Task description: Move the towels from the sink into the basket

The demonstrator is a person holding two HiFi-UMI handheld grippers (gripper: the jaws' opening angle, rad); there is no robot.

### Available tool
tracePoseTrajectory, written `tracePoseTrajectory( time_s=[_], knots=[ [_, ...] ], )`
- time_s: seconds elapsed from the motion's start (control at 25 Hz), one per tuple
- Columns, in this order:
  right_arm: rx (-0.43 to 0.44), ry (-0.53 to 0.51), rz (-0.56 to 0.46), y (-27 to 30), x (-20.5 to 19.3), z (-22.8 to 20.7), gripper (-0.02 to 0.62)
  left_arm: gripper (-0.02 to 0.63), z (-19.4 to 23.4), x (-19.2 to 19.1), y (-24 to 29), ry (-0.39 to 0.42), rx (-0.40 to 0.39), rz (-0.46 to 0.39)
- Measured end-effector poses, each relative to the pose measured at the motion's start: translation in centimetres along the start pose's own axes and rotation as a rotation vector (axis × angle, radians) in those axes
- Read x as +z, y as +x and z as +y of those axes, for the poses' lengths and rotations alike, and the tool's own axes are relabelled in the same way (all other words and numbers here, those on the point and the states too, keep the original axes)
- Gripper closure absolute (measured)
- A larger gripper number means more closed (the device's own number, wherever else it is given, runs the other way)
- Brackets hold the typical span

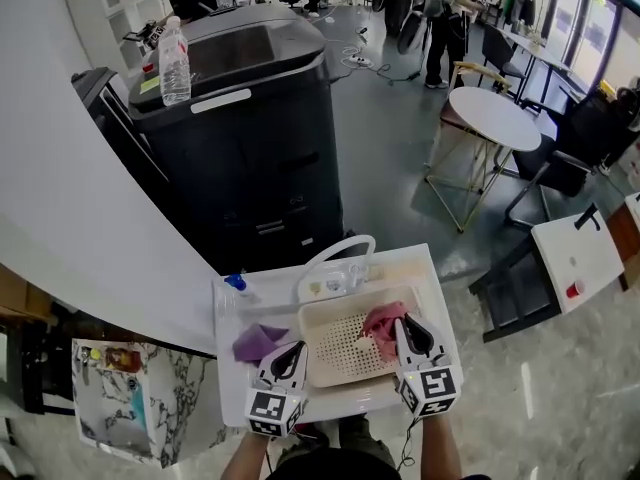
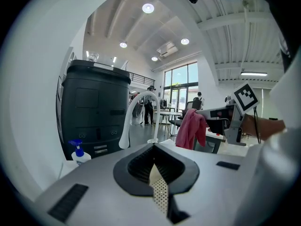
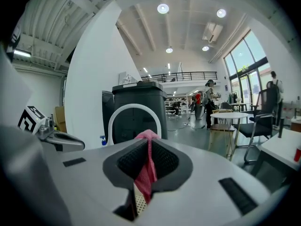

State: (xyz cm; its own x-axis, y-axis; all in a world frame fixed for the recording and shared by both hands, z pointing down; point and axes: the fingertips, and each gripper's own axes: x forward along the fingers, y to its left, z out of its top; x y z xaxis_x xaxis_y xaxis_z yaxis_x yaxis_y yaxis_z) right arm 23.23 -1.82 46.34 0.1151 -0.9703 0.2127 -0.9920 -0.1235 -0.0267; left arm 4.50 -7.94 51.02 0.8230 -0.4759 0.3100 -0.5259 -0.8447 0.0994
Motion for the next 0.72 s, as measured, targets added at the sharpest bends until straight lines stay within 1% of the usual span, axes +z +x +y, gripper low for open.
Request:
tracePoseTrajectory(
  time_s=[0.2, 0.72],
  knots=[
    [0.004, 0.028, 0.060, 1.1, -3.3, 0.4, 0.549, 0.603, 0.6, -1.2, 0.6, -0.009, -0.003, 0.027],
    [0.060, 0.079, 0.221, 2.3, -11.2, 1.0, 0.549, 0.603, 0.1, -4.6, 2.2, -0.039, -0.010, 0.101]
  ],
)
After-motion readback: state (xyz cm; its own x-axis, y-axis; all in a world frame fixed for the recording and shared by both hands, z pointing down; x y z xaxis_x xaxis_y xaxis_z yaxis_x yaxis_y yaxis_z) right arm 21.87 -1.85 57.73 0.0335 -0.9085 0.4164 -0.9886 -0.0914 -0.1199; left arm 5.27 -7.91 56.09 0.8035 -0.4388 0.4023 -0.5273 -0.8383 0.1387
